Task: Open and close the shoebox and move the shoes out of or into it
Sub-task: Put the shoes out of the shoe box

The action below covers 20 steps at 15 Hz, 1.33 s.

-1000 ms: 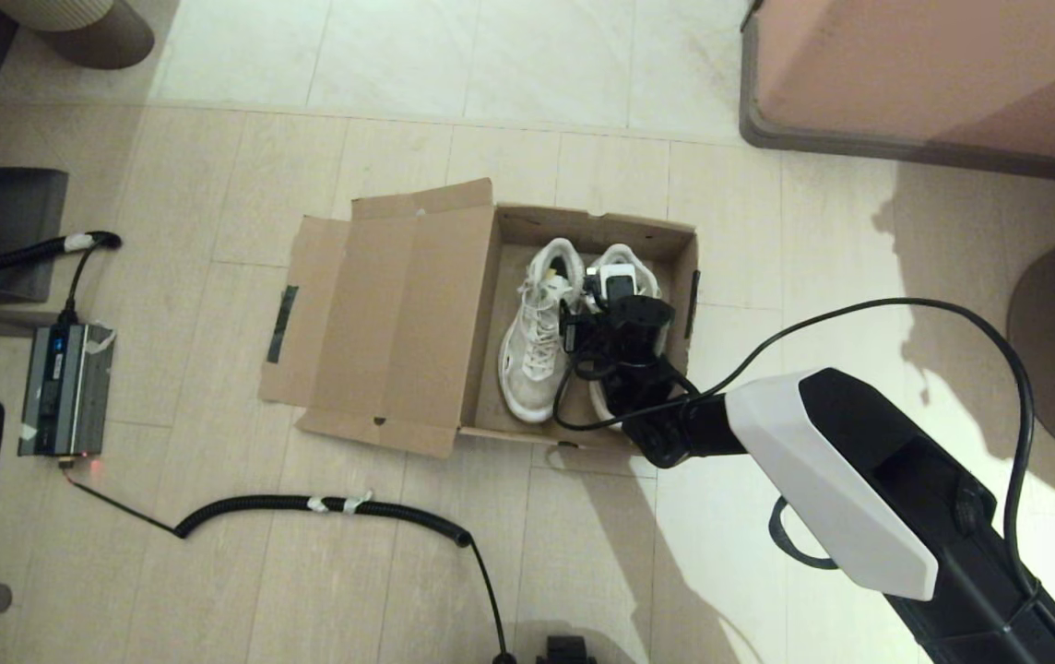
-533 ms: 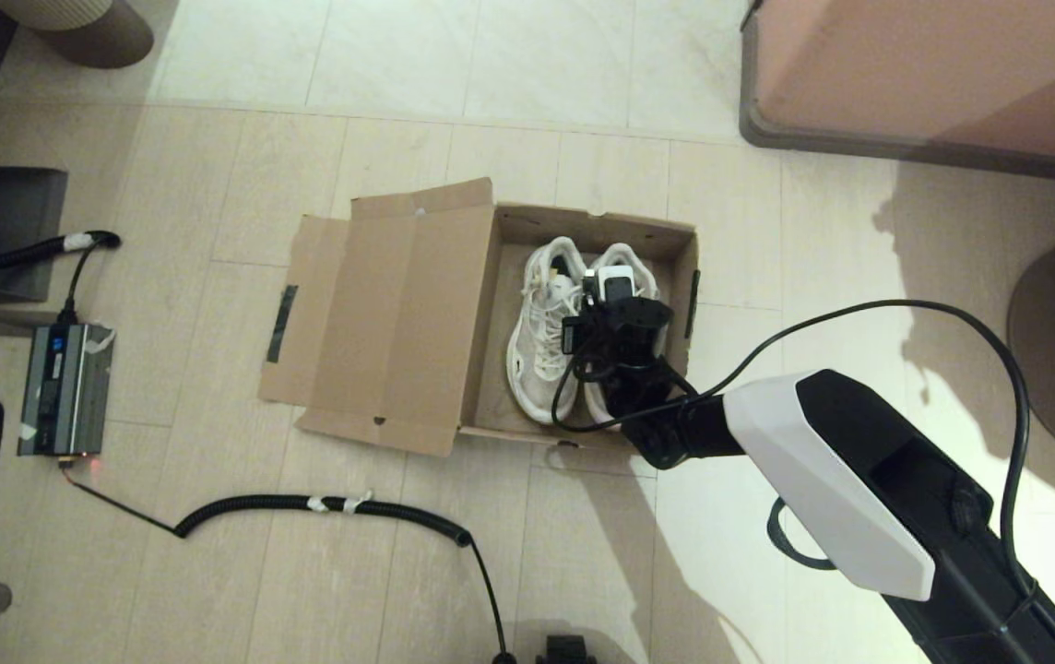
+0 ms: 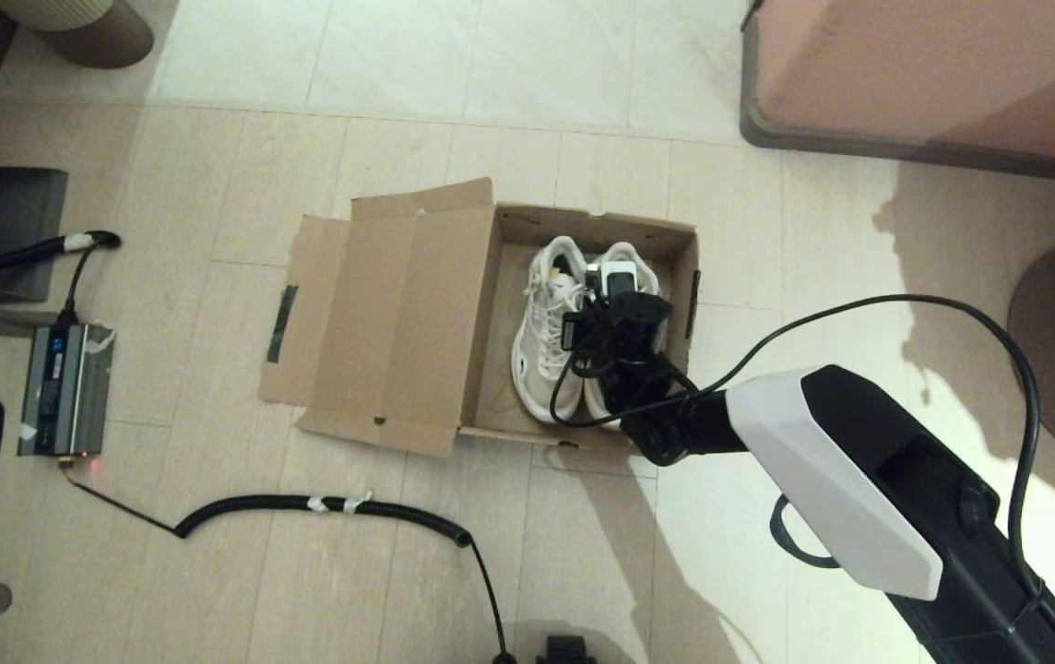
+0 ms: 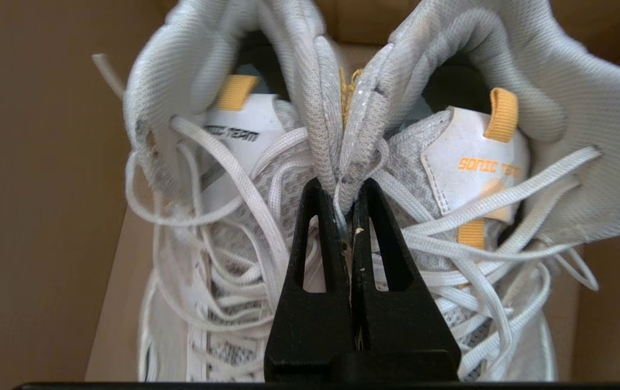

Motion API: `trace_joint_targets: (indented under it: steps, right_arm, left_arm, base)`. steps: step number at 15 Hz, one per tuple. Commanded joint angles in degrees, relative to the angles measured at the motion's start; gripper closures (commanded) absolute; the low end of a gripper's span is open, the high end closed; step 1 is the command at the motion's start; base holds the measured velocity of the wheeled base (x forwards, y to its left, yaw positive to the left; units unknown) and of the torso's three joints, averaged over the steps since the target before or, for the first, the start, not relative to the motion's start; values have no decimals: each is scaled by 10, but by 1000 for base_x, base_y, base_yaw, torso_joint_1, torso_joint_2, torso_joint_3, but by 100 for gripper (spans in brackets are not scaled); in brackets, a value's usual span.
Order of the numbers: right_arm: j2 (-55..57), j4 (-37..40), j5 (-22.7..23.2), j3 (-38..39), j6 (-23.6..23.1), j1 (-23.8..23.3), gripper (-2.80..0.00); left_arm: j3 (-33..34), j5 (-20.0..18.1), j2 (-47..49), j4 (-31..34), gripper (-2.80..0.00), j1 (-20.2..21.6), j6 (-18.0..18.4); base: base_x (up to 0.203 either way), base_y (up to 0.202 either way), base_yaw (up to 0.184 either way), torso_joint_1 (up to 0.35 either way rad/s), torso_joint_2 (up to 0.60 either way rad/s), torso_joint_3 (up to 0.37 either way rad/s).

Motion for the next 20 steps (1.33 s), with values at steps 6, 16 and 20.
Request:
trace_joint_targets:
  steps: [6,16,20]
  right_arm:
    - [-114,20,-33,13,0,11,0]
    - [-339,26,-50,227,1,27,0]
    - [-484,26,2,382,5,-27,0]
  left_arm:
    - [4,0,0,0,0,0,0]
    - [4,0,1,-1,0,0,0]
    - [4,0,1,0,0,0,0]
  base:
    - [0,0,0,0,0,0]
    - [0,0,0,0,0,0]
    - [0,0,0,0,0,0]
